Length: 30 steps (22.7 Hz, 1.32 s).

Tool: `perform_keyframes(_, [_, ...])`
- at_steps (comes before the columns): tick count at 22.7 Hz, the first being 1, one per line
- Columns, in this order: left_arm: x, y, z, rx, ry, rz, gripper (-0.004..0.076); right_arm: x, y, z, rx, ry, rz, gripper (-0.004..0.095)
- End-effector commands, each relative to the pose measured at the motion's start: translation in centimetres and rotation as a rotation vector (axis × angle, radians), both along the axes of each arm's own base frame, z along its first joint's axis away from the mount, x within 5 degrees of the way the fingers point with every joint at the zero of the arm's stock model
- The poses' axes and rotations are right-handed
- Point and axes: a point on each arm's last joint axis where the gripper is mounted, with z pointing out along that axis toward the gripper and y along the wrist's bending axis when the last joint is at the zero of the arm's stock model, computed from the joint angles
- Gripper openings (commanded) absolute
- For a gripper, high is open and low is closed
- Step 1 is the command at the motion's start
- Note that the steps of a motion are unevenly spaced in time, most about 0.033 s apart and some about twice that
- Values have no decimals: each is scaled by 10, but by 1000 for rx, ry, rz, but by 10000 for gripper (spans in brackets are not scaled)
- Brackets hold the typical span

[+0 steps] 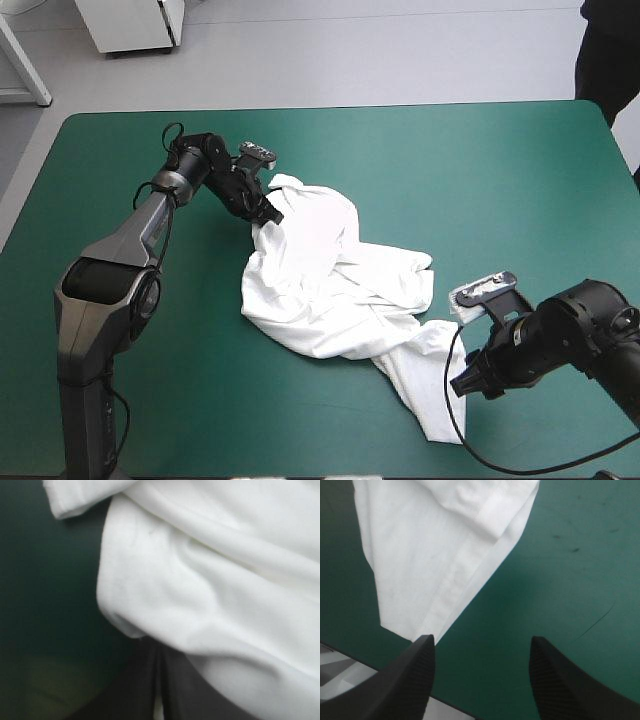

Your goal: Fold the cloth

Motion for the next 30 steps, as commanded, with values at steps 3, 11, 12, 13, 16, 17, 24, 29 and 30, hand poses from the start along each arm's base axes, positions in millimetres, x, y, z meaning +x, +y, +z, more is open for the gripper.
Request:
perform_keyframes(3, [-9, -6, 29, -59, -19, -19, -20, -4, -4, -13, -27, 41, 11, 541])
perform_keyframes(11, [-12, -16, 29, -70, -10, -40, -20, 19, 12, -36, -22, 109, 55, 541])
perform_keyframes(12, [-13, -18, 29, -71, -8, -45, -20, 27, 17, -42, -10, 105, 55, 541])
perform_keyframes(13, [-14, -20, 29, -72, -7, -49, -21, 31, 19, -44, -6, 97, 65, 541])
perform_keyframes(16, [-14, -21, 29, -74, -5, -51, -22, 48, 24, -57, -27, 55, 81, 541])
perform_keyframes(17, [-14, -21, 29, -74, -5, -51, -22, 51, 25, -60, -33, 45, 82, 541])
perform_keyframes(24, [-14, -21, 29, -72, -11, -62, -22, 74, 34, -88, -63, 66, 88, 540])
perform_keyframes(29, [-14, -21, 29, -71, -13, -64, -22, 76, 43, -98, 4, 109, 94, 342])
perform_keyframes(30, [-14, -21, 29, -71, -13, -64, -22, 76, 45, -98, 12, 111, 107, 285])
